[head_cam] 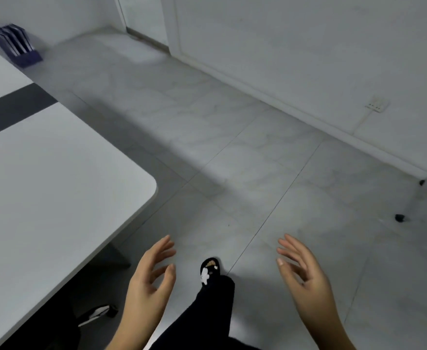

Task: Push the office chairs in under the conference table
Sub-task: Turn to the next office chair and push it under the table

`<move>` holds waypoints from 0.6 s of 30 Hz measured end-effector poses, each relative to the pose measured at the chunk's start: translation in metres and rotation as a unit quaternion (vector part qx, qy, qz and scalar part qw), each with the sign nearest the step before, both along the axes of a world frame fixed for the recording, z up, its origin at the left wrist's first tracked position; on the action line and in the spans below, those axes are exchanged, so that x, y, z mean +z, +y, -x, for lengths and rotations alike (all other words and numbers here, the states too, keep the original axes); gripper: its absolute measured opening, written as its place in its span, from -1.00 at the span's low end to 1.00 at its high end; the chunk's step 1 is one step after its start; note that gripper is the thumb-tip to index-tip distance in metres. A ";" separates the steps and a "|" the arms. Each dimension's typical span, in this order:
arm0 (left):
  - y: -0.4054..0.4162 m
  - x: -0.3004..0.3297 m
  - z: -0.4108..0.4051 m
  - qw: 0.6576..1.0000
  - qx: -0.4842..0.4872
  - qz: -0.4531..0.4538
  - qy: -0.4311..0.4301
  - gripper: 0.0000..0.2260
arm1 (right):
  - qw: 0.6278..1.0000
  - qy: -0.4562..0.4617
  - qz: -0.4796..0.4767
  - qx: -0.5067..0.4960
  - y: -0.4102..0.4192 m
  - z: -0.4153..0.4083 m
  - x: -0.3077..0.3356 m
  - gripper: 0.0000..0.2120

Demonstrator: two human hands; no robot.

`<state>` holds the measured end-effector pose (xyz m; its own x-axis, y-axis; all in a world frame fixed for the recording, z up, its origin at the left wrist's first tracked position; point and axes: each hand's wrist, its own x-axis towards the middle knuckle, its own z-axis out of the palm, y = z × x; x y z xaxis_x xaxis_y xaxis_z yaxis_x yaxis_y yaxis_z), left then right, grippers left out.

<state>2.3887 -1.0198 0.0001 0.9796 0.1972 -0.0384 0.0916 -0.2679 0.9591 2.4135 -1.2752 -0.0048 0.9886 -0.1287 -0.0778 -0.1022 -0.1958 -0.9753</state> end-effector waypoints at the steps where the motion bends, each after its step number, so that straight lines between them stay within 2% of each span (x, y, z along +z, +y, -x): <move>1: 0.000 0.001 -0.024 1.000 0.000 0.006 -0.002 -0.63 | 1.000 0.000 -0.002 -0.002 -0.001 -0.023 0.002 -0.52; 5: 0.004 0.018 -0.118 1.000 -0.004 0.000 -0.024 -0.62 | 0.999 -0.033 -0.007 -0.012 0.004 -0.118 0.018 -0.53; 10: 0.010 0.021 -0.211 0.999 0.015 -0.013 -0.032 -0.62 | 0.999 -0.027 -0.009 0.019 0.008 -0.218 0.020 -0.53; 18: 0.000 0.007 -0.353 0.993 0.111 -0.007 -0.036 -0.61 | 0.996 -0.036 -0.005 0.079 -0.008 -0.405 0.011 -0.54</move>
